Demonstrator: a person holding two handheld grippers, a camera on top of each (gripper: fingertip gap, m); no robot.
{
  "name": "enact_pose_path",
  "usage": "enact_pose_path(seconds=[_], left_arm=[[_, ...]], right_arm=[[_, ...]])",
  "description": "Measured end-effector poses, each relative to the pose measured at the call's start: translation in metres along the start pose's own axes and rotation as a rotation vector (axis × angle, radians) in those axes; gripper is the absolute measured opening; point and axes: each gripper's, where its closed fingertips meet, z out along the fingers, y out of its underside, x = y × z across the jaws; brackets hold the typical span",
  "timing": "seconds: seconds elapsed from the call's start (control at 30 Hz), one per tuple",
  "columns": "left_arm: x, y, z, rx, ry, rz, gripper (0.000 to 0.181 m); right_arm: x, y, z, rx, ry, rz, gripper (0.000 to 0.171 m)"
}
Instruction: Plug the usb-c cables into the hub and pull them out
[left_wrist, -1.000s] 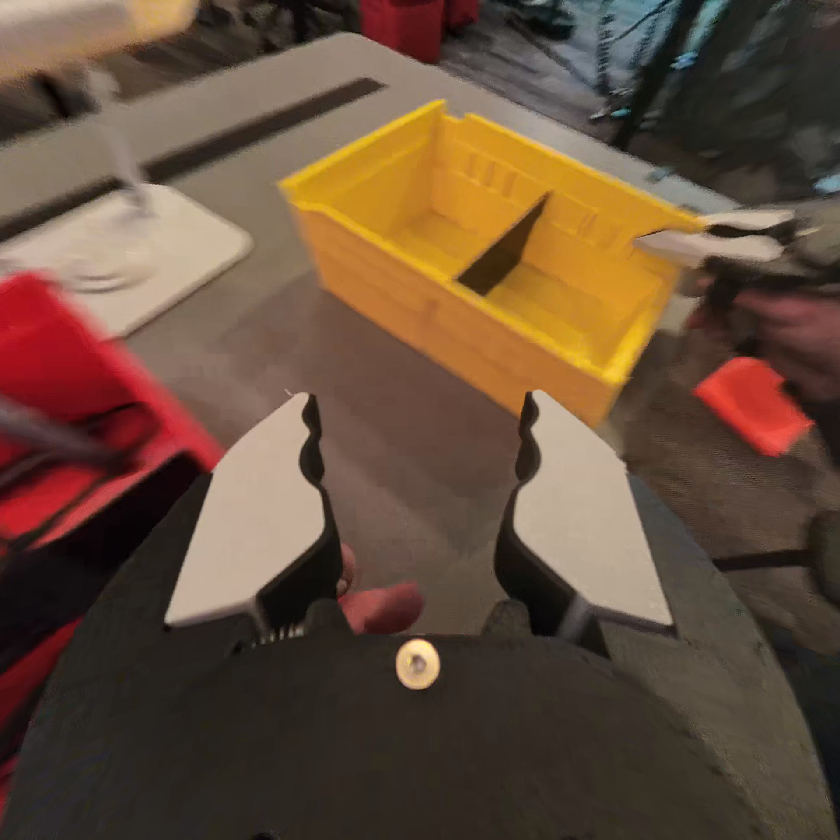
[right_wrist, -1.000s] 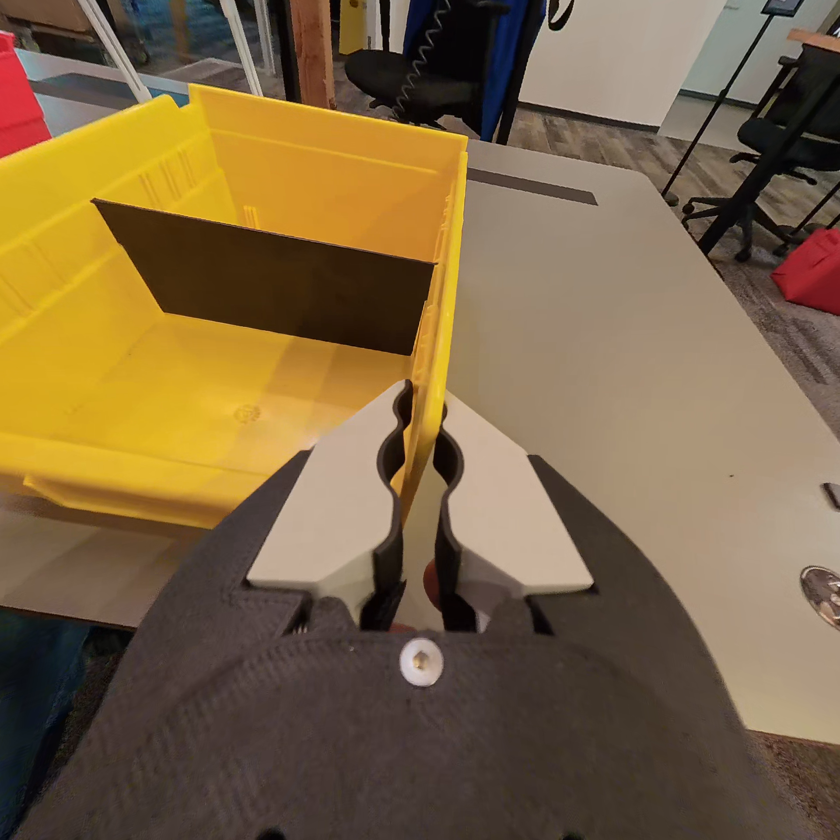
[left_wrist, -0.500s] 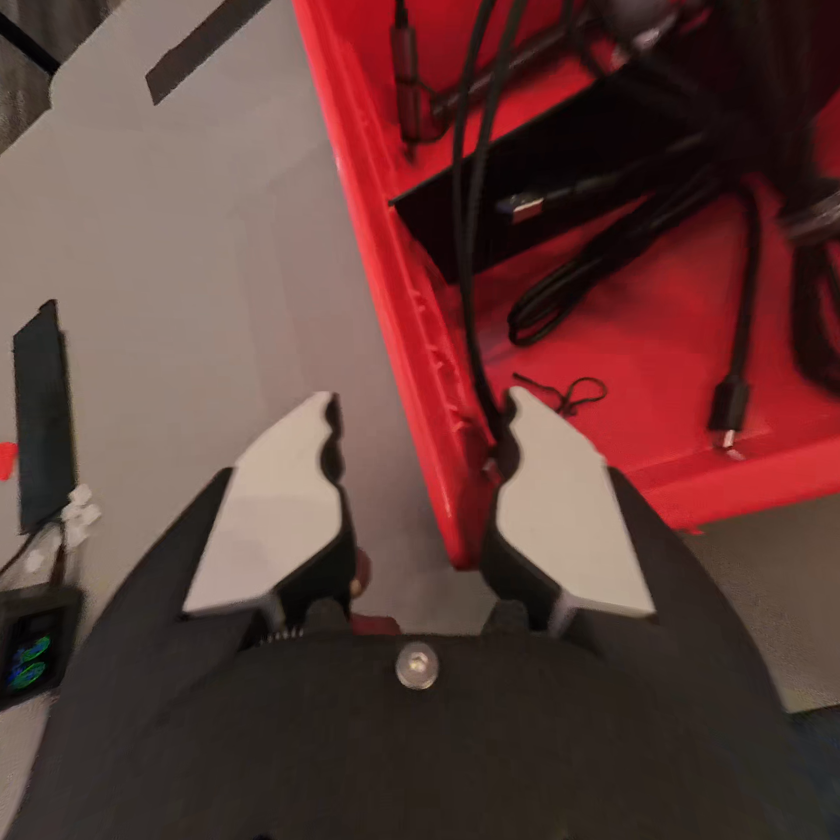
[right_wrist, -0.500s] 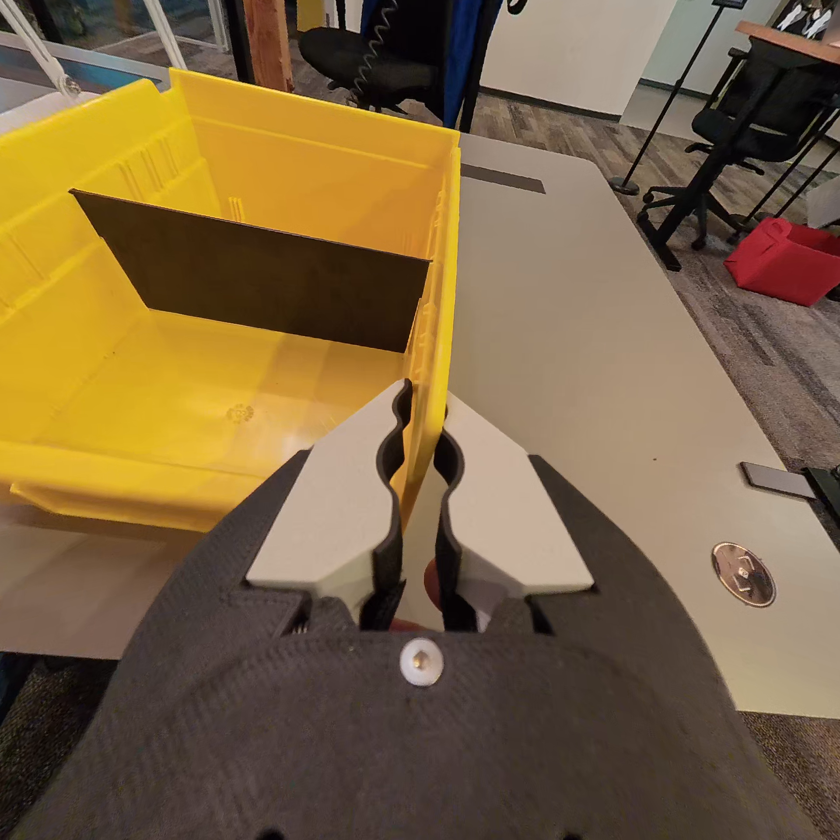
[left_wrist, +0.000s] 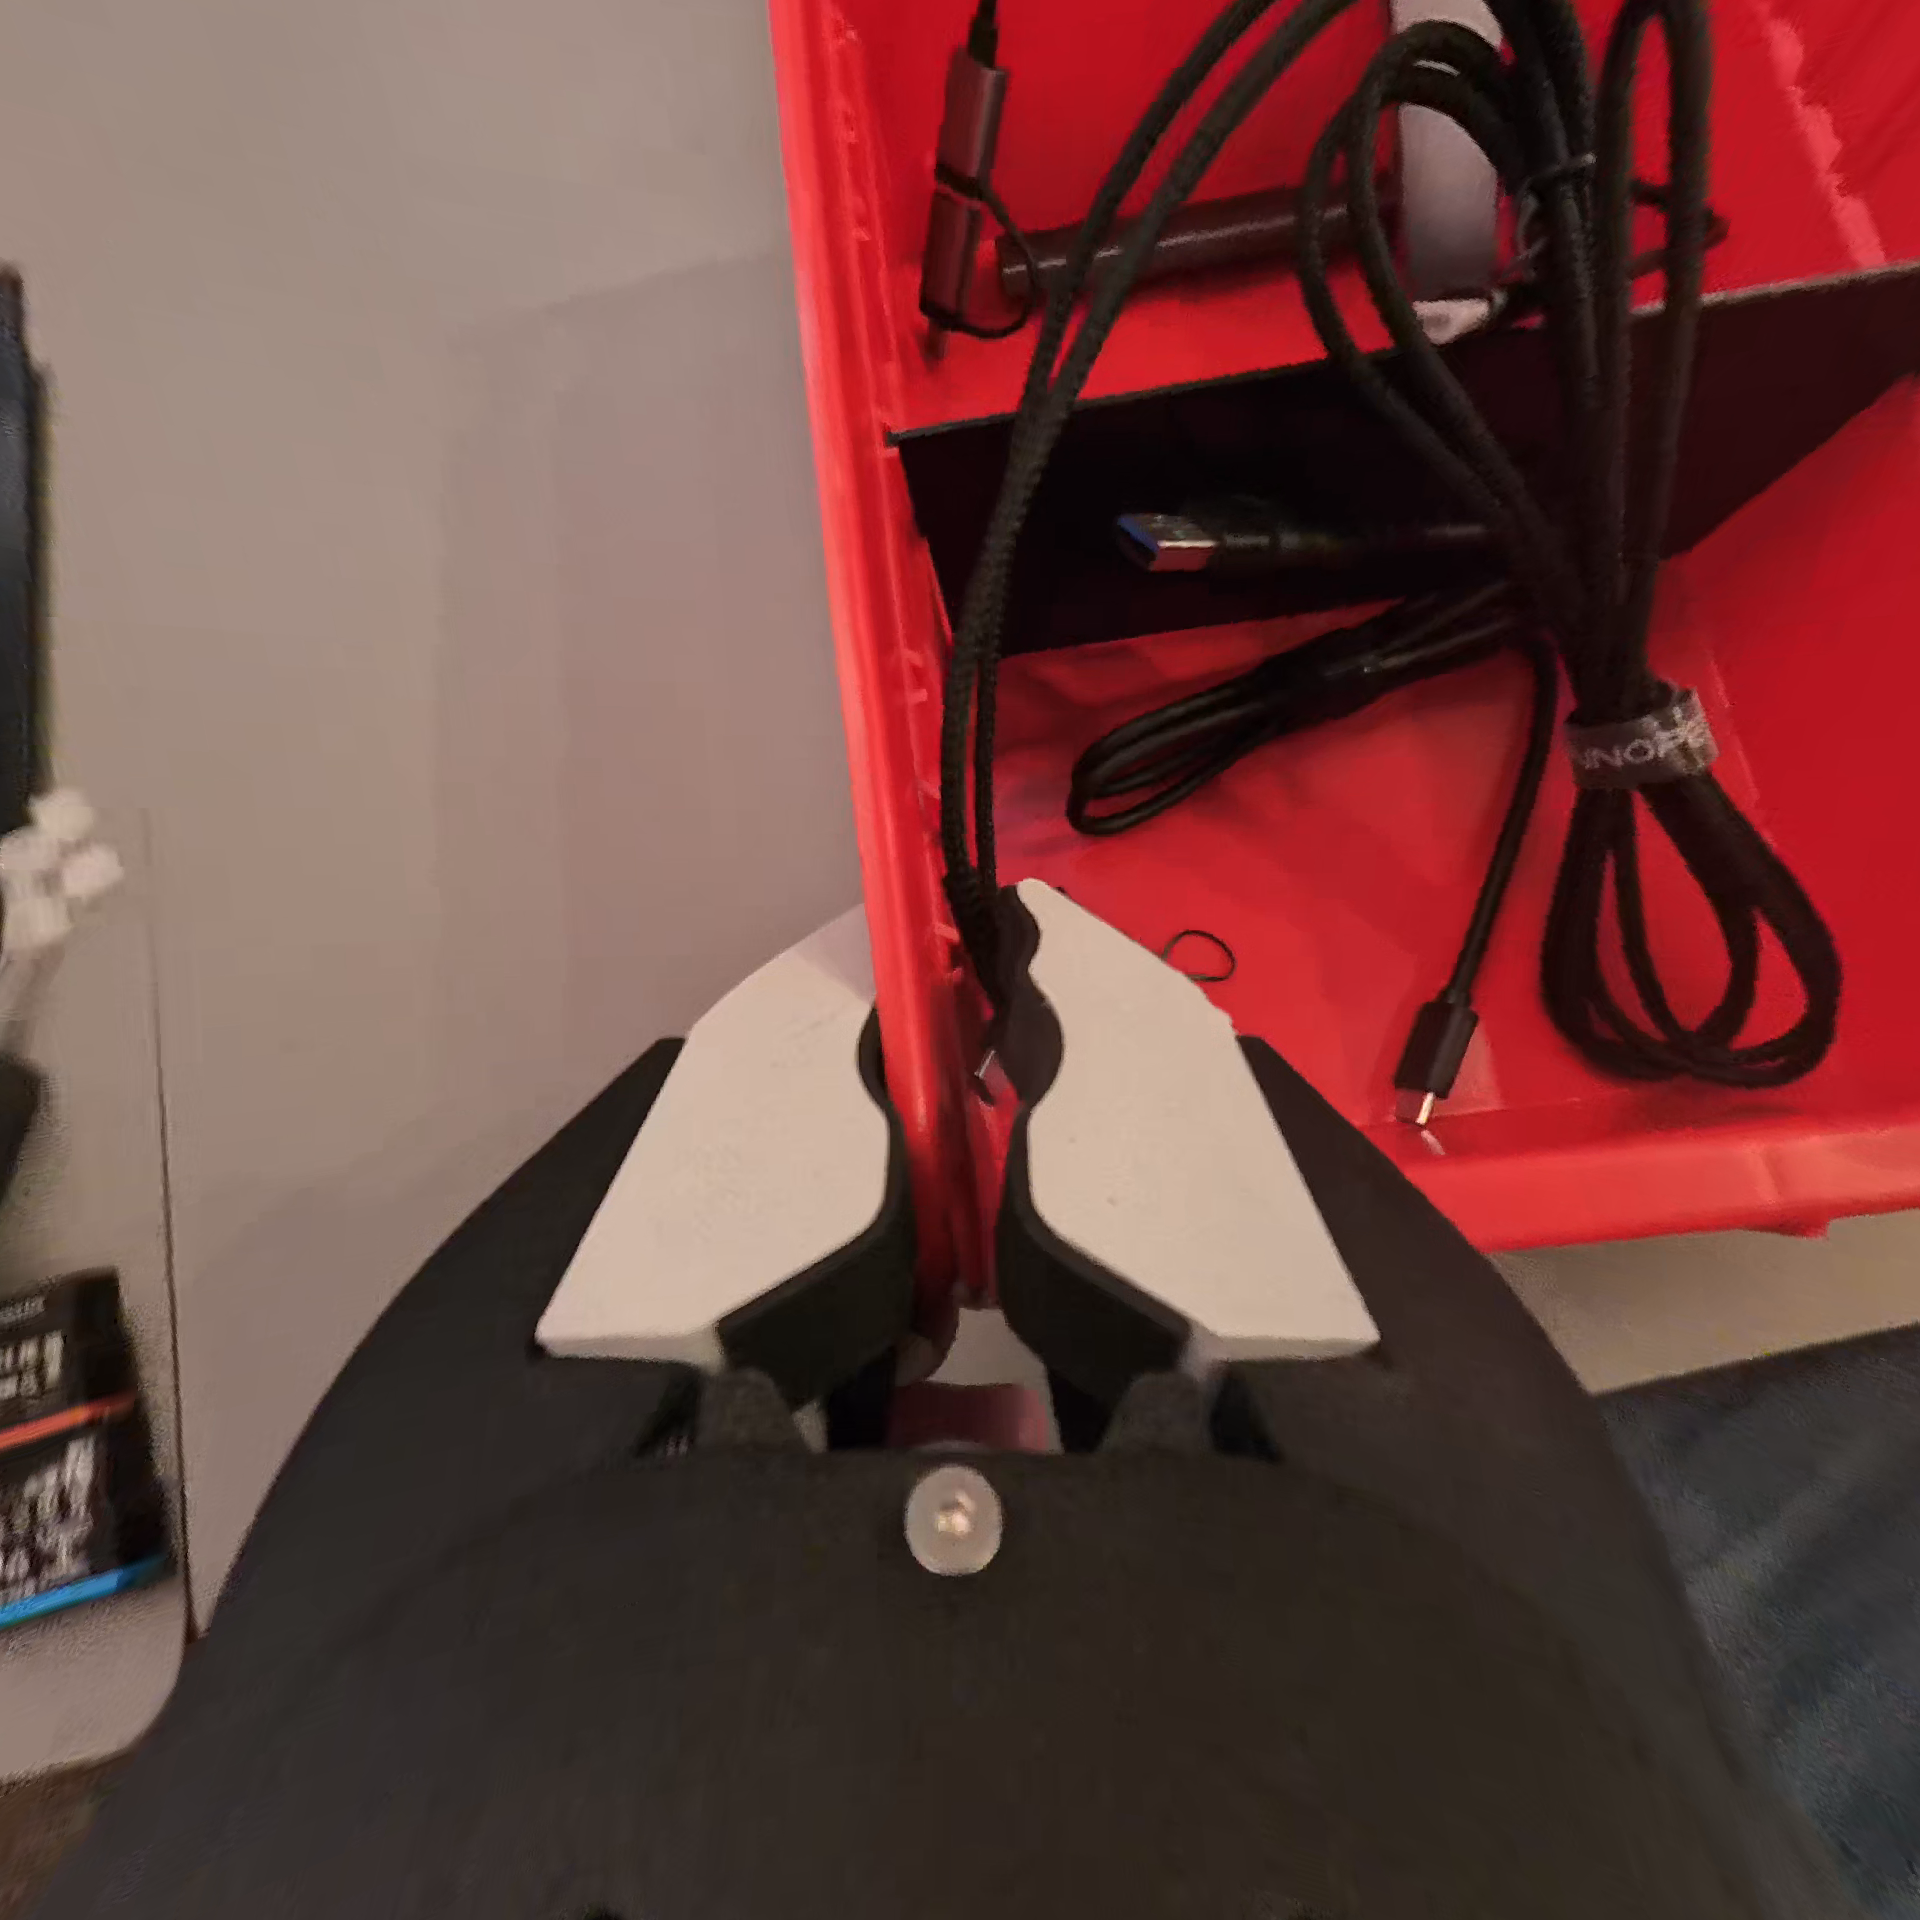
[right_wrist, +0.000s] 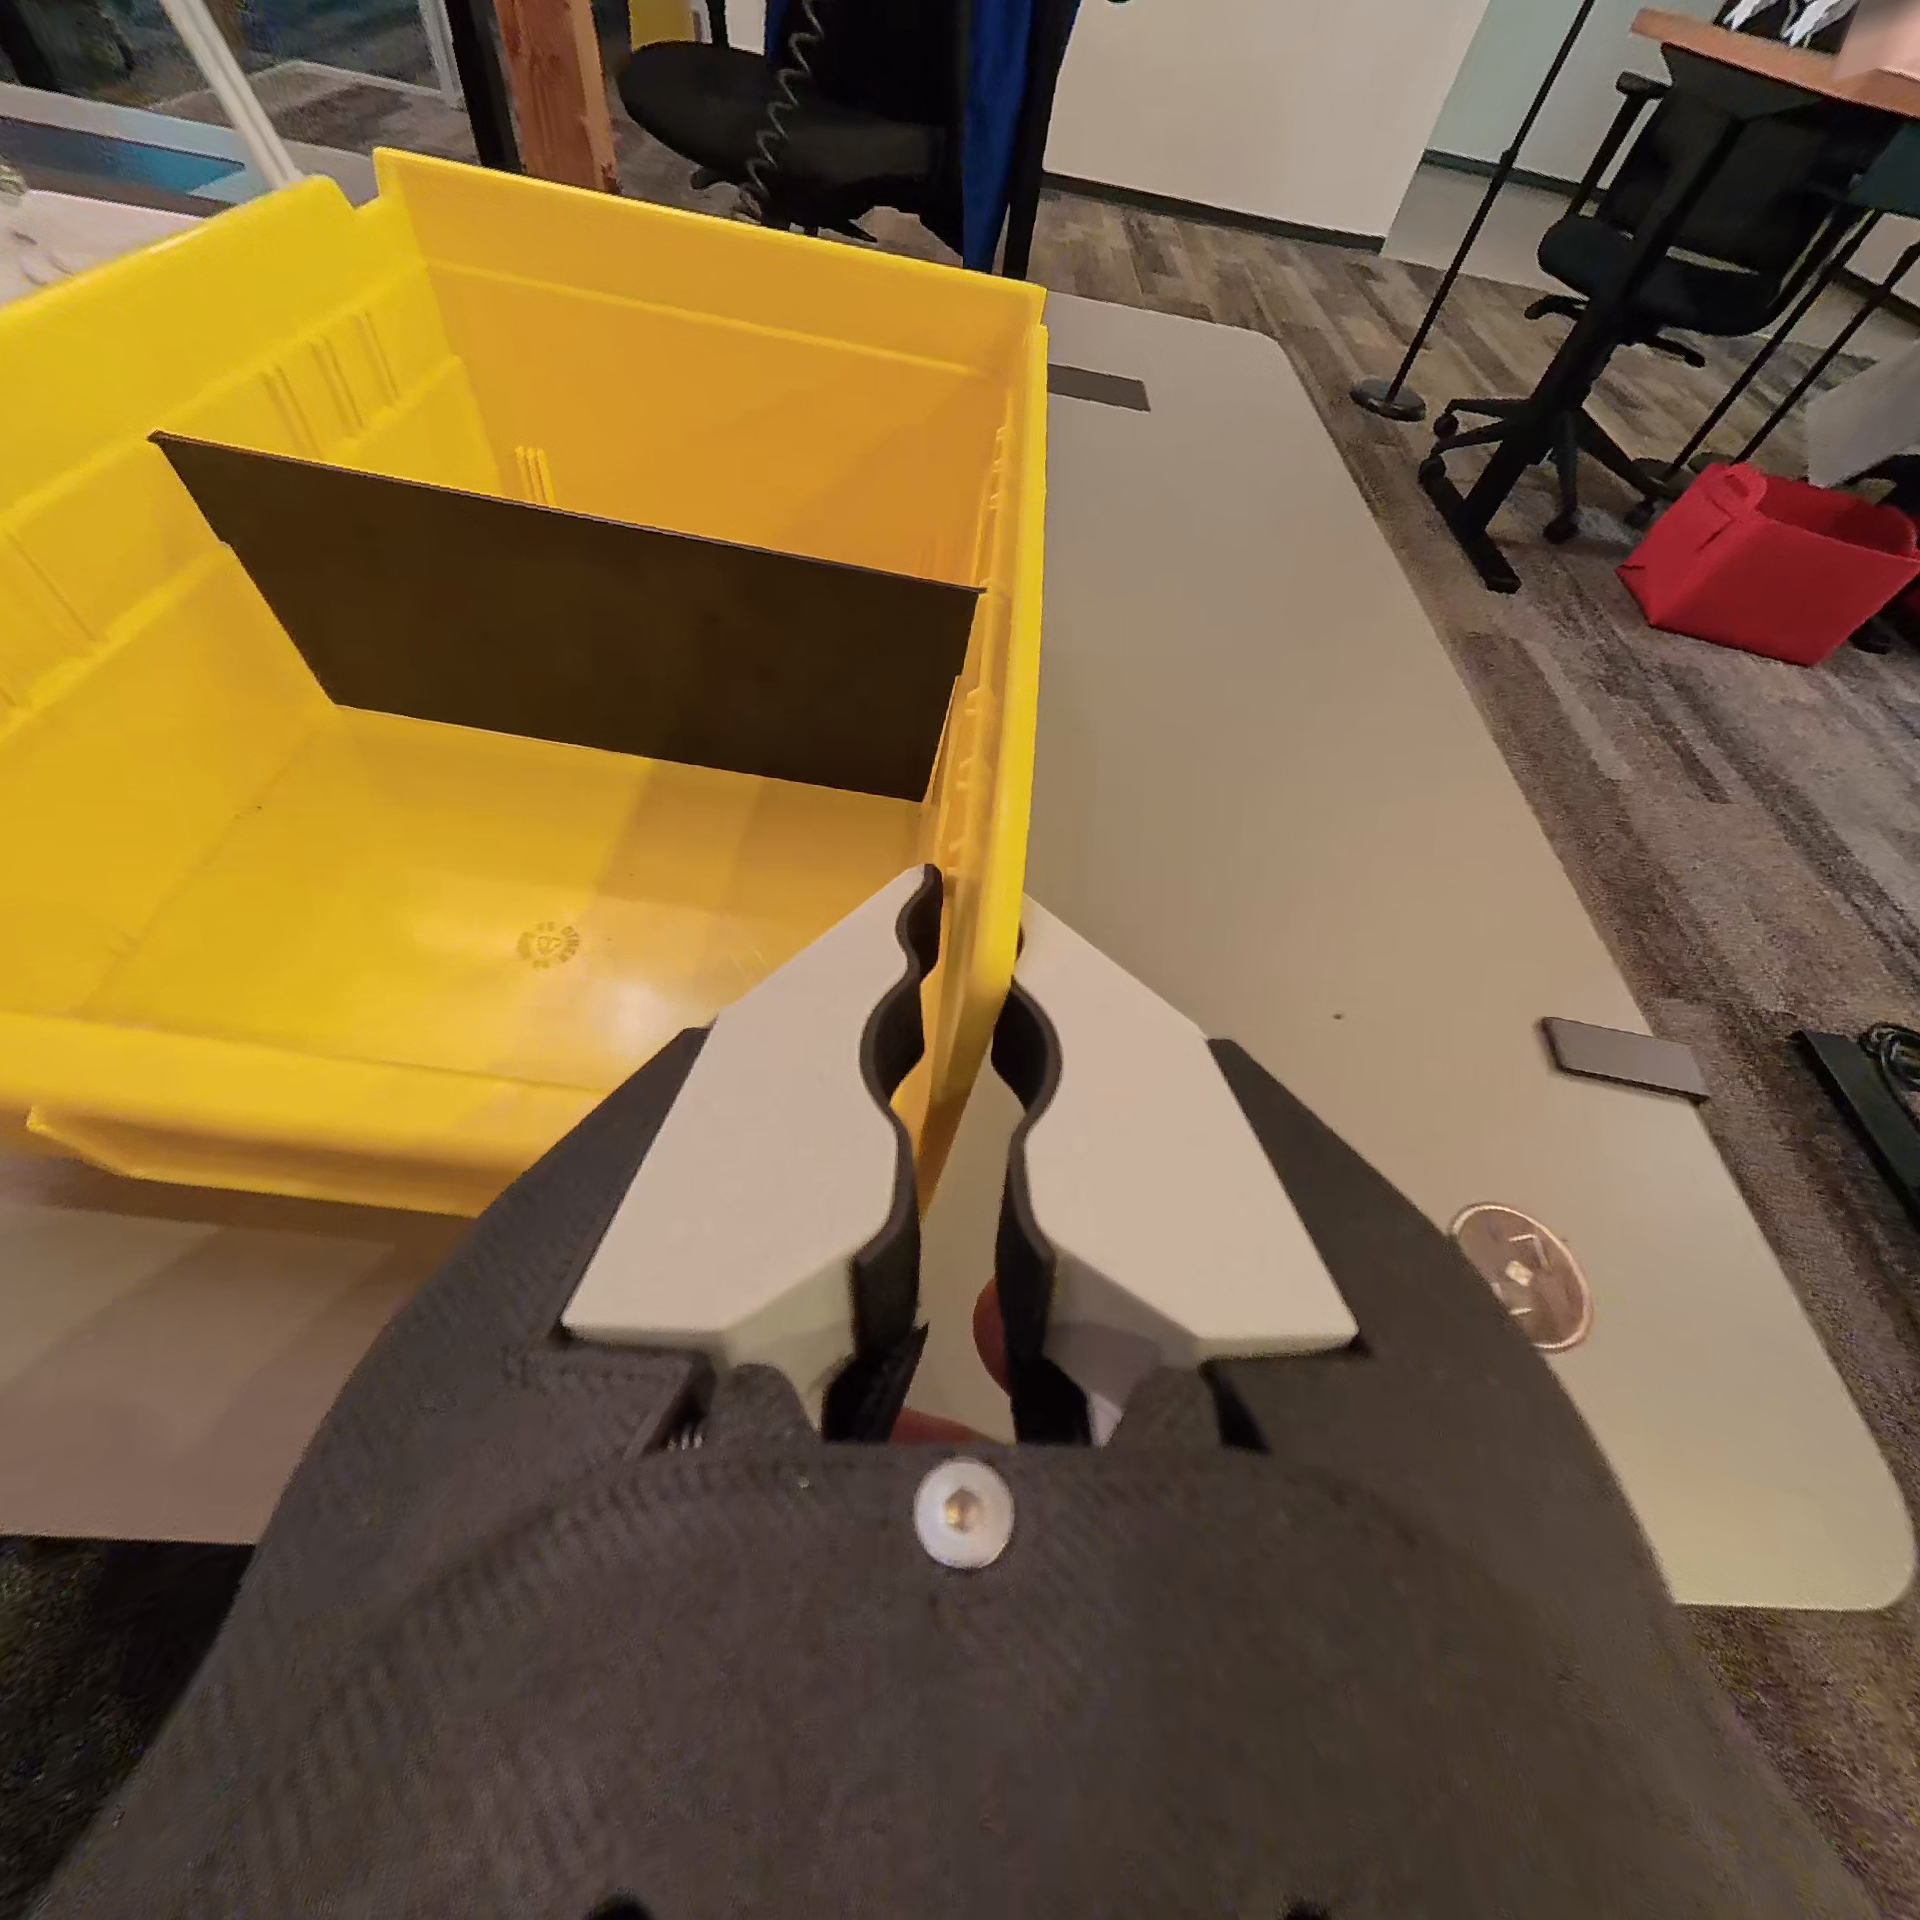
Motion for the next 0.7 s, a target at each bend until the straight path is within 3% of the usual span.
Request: enact_pose_path(seconds=[0.37,0.47,0.6,0.63,0.7], left_arm=[[-0.069,0.046,-0.032,0.005,-0.091,-0.157,0.012],[-0.080,0.048,-0.034,0.019,-0.106,-0.158,0.016],[-0.092,0.034,-0.054,0.085,-0.099,-0.180,0.063],[-0.097,0.024,-0.064,0.128,-0.120,-0.168,0.070],[-0.103,-0.005,-0.086,0.234,-0.198,-0.069,0.067]], right_arm=[[0.027,0.003,0.006,-0.025,0.002,-0.022,0.006],[0.029,0.000,0.004,-0.031,0.033,-0.066,0.026],[0.036,-0.018,-0.009,0.026,0.078,-0.064,0.043],[0.039,-0.025,-0.014,0.048,0.101,-0.071,0.043],[0.042,-0.043,-0.025,0.100,0.150,-0.103,0.041]])
